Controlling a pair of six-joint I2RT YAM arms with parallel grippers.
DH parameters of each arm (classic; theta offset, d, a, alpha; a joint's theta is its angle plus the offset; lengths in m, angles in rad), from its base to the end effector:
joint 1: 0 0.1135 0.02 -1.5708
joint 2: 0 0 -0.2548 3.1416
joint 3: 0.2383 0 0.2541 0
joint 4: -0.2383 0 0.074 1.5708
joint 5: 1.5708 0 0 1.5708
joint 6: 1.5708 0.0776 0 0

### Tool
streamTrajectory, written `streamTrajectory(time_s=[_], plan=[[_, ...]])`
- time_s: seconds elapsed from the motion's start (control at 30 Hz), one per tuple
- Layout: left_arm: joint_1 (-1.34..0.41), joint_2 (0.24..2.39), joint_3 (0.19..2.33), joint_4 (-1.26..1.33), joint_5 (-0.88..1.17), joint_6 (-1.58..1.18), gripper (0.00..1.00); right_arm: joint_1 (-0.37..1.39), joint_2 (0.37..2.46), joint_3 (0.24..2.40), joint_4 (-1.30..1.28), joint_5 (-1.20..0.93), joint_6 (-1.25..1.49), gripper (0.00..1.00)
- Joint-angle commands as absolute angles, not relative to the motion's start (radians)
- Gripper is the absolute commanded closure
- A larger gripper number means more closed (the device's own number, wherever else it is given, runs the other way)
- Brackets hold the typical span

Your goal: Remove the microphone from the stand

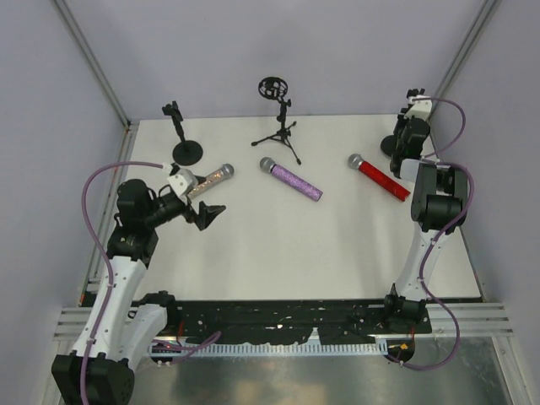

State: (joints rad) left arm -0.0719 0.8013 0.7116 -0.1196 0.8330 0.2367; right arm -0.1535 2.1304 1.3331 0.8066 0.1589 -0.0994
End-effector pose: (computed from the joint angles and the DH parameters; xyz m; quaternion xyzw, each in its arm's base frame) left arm 0.2128 -0.0729 0.3079 0.3608 0.6631 -0.2659 0.5995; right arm 0.5133 -0.0918 0.1961 0.0753 0.6998 -0.1447 0.6954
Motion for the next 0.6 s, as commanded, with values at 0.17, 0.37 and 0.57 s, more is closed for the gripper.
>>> streamTrajectory(time_s=[0.17, 0.37, 0.57], plan=[[-0.052, 0.801, 0.696, -0.028, 0.882, 0.183, 0.01, -0.155, 2.103, 1.365, 0.91, 0.15, -0.106, 0.78], [-0.046, 0.796, 0.695, -0.023, 0.891, 0.172, 0.0, -0.155, 2.092, 1.355, 0.867, 0.118, -0.074, 0.47], [-0.046, 0.801, 0.695, -0.006, 0.908, 0.158, 0.0, -0.156, 2.069, 1.328, 0.861, 0.1, -0.072, 0.34]])
